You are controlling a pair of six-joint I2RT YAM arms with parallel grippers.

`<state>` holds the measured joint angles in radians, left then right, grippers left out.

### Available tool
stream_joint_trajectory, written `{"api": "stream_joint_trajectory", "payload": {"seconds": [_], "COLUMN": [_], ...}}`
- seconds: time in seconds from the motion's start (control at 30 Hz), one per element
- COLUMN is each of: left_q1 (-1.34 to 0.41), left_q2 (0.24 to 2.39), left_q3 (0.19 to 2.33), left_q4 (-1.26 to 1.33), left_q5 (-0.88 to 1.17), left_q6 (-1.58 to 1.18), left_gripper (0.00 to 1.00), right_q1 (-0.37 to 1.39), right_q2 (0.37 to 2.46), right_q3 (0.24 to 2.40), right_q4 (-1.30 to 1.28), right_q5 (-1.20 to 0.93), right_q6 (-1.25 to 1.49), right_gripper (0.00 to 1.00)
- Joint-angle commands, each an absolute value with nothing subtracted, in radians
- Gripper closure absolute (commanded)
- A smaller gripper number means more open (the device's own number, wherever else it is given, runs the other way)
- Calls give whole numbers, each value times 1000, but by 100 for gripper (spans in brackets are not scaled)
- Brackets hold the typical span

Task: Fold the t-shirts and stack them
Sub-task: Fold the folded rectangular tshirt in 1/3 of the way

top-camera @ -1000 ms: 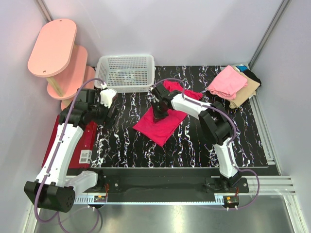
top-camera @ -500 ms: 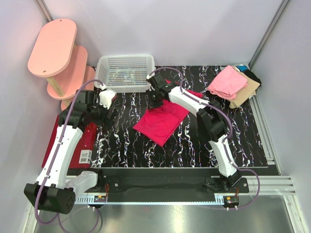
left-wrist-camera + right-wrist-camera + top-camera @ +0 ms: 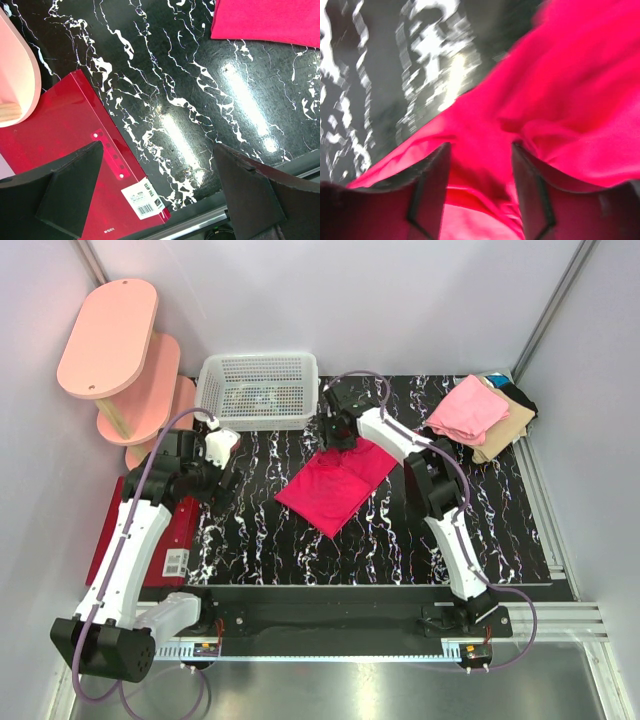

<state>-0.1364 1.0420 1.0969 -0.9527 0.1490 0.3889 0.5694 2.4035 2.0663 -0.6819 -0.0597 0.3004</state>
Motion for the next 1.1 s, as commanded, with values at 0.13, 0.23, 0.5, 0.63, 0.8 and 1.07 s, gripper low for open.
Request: {"api": "stream_joint_trajectory", "payload": {"seconds": [0.13,0.23,0.5,0.63,0.8,1.07], "left_q1": [-130,-130,-130,-130,-130,-130], "left_q2": [1026,1017,1015,1022,1011,1011], "left_q3": [1111,1106,1104,1117,1115,1121], "left_q4": [-945,-948,-950,-948,-950,-954], "left_q5": [158,152,150,158,150,144], "left_q6": [388,390,380,374,377,380], "left_gripper": [1,1,1,1,1,1], "right_q1": [531,532,623,646,660,641], "right_q2": [2411,2375,2185,2145,2129,2172], "right_q3": [2266,2252,1998,1890,1813,1787], "right_q4": [-779,-787,-736,-695,-663,-641], "right_q5": [68,77,222,184,212,232], "right_q6": [259,259,175,215,218,201], "right_gripper": [27,28,42,51,53,53]}}
